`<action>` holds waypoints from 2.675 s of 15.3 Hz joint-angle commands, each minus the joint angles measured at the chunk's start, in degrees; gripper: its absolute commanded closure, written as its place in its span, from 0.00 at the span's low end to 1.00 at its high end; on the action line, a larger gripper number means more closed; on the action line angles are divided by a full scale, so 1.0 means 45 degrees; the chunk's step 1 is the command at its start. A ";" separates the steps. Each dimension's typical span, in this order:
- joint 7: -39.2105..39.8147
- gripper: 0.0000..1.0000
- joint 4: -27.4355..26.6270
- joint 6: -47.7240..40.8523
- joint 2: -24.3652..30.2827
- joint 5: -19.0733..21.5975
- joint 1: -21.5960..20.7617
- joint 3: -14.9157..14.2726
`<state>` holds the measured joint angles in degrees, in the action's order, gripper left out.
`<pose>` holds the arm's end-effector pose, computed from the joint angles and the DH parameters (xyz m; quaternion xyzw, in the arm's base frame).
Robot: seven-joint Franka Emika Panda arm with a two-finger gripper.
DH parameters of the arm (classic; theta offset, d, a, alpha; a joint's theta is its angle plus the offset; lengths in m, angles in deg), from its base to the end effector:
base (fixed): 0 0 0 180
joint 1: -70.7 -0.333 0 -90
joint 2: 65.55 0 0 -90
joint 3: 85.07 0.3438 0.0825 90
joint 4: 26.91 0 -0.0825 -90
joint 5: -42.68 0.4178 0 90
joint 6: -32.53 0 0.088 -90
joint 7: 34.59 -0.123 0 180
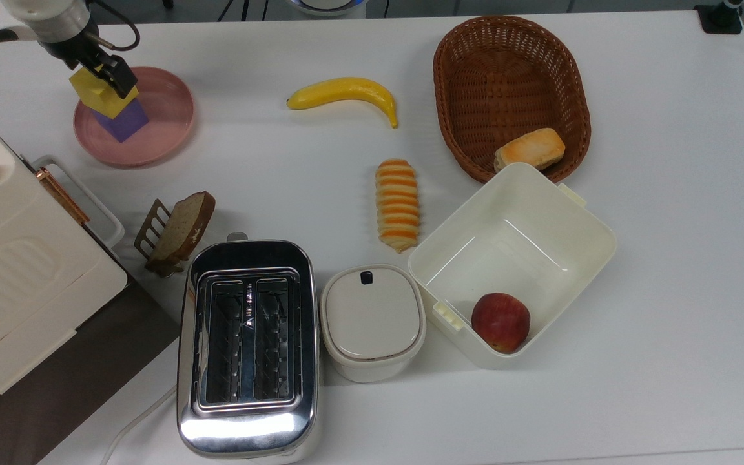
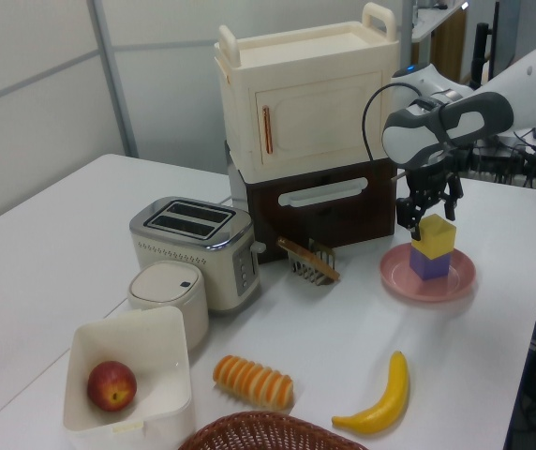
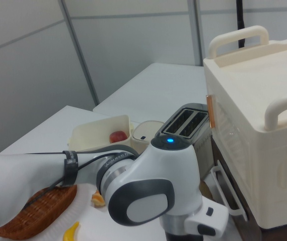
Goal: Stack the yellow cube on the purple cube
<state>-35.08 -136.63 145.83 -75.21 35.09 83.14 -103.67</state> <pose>0.5273 -0.3221 0.3998 0.9653 -0.2414 -0.0702 0.0702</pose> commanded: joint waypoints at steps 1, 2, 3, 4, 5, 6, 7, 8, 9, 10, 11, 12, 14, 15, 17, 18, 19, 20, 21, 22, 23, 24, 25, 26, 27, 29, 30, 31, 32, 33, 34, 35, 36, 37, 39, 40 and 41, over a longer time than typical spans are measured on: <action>-0.0318 0.00 -0.0169 0.0039 0.1246 -0.0111 -0.0225 0.0207; -0.0572 0.00 -0.0149 0.0020 0.1558 -0.0072 -0.0206 0.0440; -0.1019 0.00 -0.0091 0.0000 0.1735 -0.0053 -0.0167 0.0790; -0.1623 0.00 0.0180 -0.0193 0.1795 -0.0052 -0.0128 0.1181; -0.2190 0.00 0.0570 -0.0640 0.1776 -0.0052 -0.0108 0.1571; -0.2582 0.00 0.1038 -0.1050 0.1776 -0.0052 -0.0108 0.1904; -0.2741 0.00 0.1506 -0.1403 0.1776 -0.0033 -0.0108 0.2159; -0.2801 0.00 0.1956 -0.1774 0.1776 0.0044 -0.0128 0.2451; -0.2879 0.00 0.2386 -0.2280 0.1776 0.0065 -0.0128 0.2744; -0.2860 0.00 0.2777 -0.2749 0.1757 0.0200 -0.0166 0.2863; -0.2802 0.00 0.3013 -0.3102 0.1795 0.0472 -0.0205 0.2980; -0.2647 0.00 0.3073 -0.3299 0.1834 0.0649 -0.0244 0.3156; -0.2102 0.00 0.3364 -0.3282 0.1854 0.0729 -0.0710 0.3157; -0.1789 0.00 0.3714 -0.3359 0.1758 0.0710 -0.1236 0.2964; -0.1669 0.00 0.3699 -0.3398 0.1776 0.0709 -0.2465 0.2030; -0.1668 0.00 0.3698 -0.3418 0.1776 0.0709 -0.3380 0.1328; -0.1649 0.00 0.3698 -0.3495 0.1757 0.0748 -0.4124 0.0587; -0.1494 0.00 0.3698 -0.3477 0.1737 0.0806 -0.4538 0.0154; -0.1183 0.00 0.3718 -0.3496 0.1756 0.0904 -0.4638 0.0014; -0.0851 0.00 0.3718 -0.3515 0.1757 0.1214 -0.4562 0.0013; -0.0481 0.00 0.3737 -0.3535 0.1776 0.1759 -0.4445 0.0013; -0.0013 0.00 0.3757 -0.3825 0.1815 0.2189 -0.4309 0.0013; 0.0552 0.00 0.3834 -0.4447 0.1815 0.2406 -0.4307 -0.0007; 0.1061 0.00 0.3932 -0.4898 0.1815 0.2409 -0.4249 0.0109; 0.1279 0.00 0.3972 -0.5057 0.1738 0.2428 -0.4171 0.0207; 0.1281 0.00 0.3972 -0.5059 0.1679 0.2428 -0.4054 0.0382; 0.1281 0.00 0.3991 -0.5039 0.1679 0.2428 -0.3763 0.0616; 0.1281 0.00 0.4030 -0.5039 0.1659 0.2447 -0.3490 0.0870; 0.1281 0.00 0.4011 -0.5020 0.1640 0.2448 -0.3390 0.1085; 0.1203 0.00 0.4011 -0.4981 0.1581 0.2448 -0.3370 0.1242; 0.1048 0.00 0.4011 -0.4942 0.1504 0.2448 -0.3215 0.1514; 0.0640 0.00 0.4011 -0.4941 0.1425 0.2448 -0.2962 0.1787; 0.0211 0.00 0.4011 -0.4922 0.1405 0.2409 -0.2902 0.1925; 0.0052 0.00 0.4011 -0.4922 0.1386 0.2351 -0.2940 0.1927; 0.0012 0.00 0.4011 -0.4922 0.1386 0.2427 -0.2921 0.1927; 0.0011 0.00 0.4030 -0.4922 0.1386 0.2428 -0.2901 0.1927; 0.0011 0.00 0.4031 -0.4922 0.1386 0.2428 -0.2901 0.1927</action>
<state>-33.95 -119.72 124.84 -68.72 44.81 69.11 -95.69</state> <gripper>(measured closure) 0.000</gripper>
